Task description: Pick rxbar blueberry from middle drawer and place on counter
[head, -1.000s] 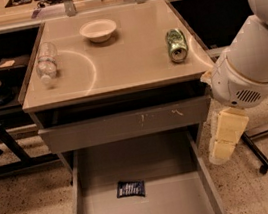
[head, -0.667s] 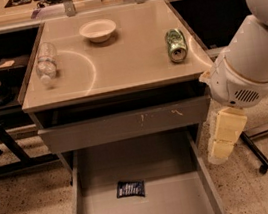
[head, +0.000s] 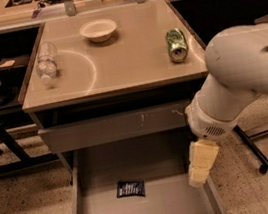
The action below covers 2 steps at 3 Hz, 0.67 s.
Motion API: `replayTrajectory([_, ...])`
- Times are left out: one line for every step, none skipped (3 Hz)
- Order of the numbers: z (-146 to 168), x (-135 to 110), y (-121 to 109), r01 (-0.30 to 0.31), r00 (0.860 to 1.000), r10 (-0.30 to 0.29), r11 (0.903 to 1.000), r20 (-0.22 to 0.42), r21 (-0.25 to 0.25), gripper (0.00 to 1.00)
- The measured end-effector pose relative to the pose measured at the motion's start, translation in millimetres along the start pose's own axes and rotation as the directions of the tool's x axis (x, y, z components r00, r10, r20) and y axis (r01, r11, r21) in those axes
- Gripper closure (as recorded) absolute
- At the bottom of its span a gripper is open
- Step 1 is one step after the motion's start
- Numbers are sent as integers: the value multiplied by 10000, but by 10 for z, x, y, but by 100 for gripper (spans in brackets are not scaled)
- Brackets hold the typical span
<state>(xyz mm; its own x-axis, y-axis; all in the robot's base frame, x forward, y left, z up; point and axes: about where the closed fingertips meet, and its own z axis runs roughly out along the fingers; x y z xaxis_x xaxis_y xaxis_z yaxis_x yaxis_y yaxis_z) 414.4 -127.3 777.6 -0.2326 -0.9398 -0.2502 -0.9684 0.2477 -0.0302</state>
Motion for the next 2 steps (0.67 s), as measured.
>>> replayTrajectory([550, -42, -33, -84, 10000, 83, 9994, -19, -345, 0])
replayTrajectory([550, -42, -33, -84, 10000, 83, 9994, -19, -345, 0])
